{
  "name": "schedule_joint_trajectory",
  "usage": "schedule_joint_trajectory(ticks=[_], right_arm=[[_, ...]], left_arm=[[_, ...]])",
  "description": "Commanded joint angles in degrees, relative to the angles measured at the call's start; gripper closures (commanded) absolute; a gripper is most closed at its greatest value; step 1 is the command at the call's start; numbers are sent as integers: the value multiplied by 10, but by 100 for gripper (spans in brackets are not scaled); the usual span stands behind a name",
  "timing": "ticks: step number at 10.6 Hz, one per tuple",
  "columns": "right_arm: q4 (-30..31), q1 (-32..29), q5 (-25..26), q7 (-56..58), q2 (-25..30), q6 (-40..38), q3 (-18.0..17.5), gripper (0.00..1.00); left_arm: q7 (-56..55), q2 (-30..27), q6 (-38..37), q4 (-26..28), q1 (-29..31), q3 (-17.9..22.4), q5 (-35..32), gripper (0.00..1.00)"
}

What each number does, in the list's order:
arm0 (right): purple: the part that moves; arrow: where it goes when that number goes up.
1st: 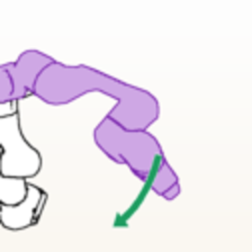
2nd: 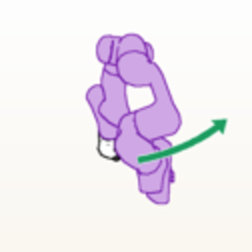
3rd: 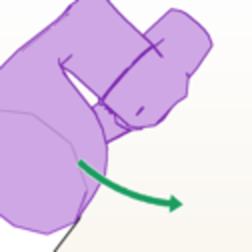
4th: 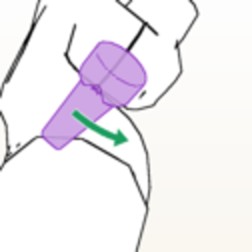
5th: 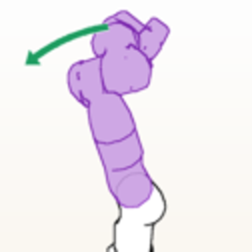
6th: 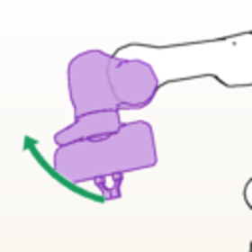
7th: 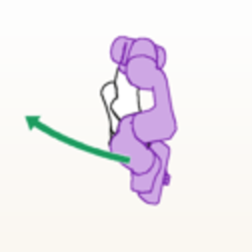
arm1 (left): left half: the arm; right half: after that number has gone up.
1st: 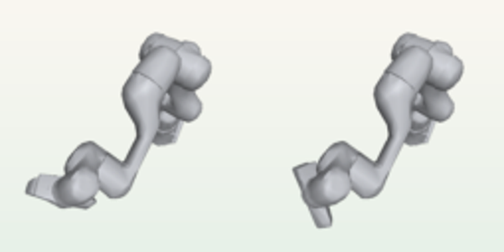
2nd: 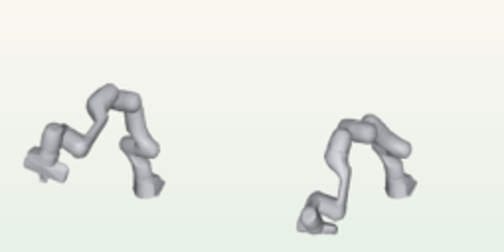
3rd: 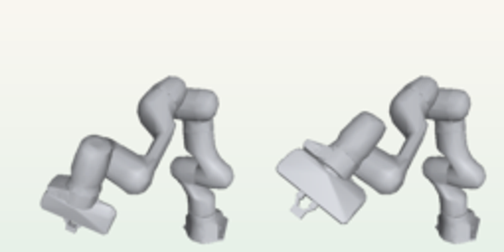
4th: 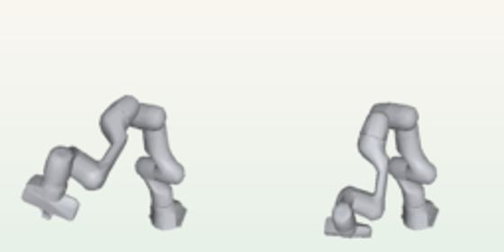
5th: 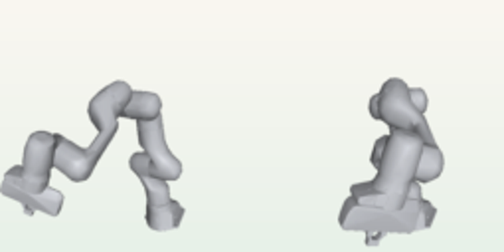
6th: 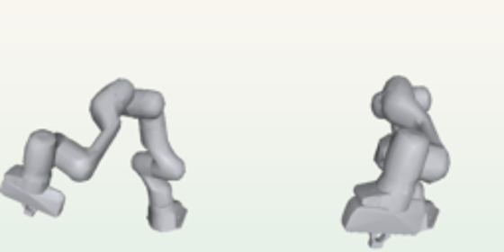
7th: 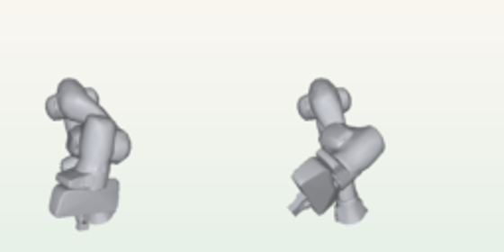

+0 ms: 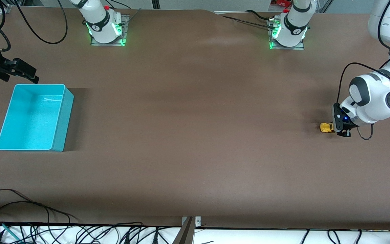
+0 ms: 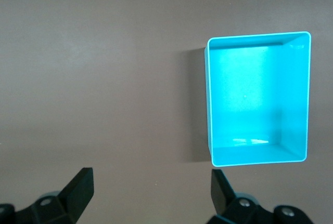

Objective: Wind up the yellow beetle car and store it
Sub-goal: 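Open the left gripper to release the car and raise it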

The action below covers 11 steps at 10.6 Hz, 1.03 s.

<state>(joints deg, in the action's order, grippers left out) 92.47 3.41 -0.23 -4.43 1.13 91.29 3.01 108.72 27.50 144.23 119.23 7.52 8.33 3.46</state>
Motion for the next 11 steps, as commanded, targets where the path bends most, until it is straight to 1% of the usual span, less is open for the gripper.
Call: schedule_joint_trajectory(ticks=[1, 3, 7, 9, 11], right_arm=[[-8, 1, 7, -4, 0, -6, -1, 0], [-9, 1, 7, -4, 1, -6, -1, 0], [-8, 1, 7, -4, 1, -6, -1, 0], [-8, 1, 7, -4, 0, -7, 0, 0], [-8, 1, 7, -4, 1, -7, -1, 0]], left_arm=[[4, 30, 4, -31, 3, 1, 17, 0], [4, 30, -18, -43, 3, 1, 16, 0], [3, 29, -19, -44, 3, 0, 17, 0], [0, 21, -19, -42, 3, 0, 17, 0], [0, 0, -19, -32, 1, 0, 16, 0]])
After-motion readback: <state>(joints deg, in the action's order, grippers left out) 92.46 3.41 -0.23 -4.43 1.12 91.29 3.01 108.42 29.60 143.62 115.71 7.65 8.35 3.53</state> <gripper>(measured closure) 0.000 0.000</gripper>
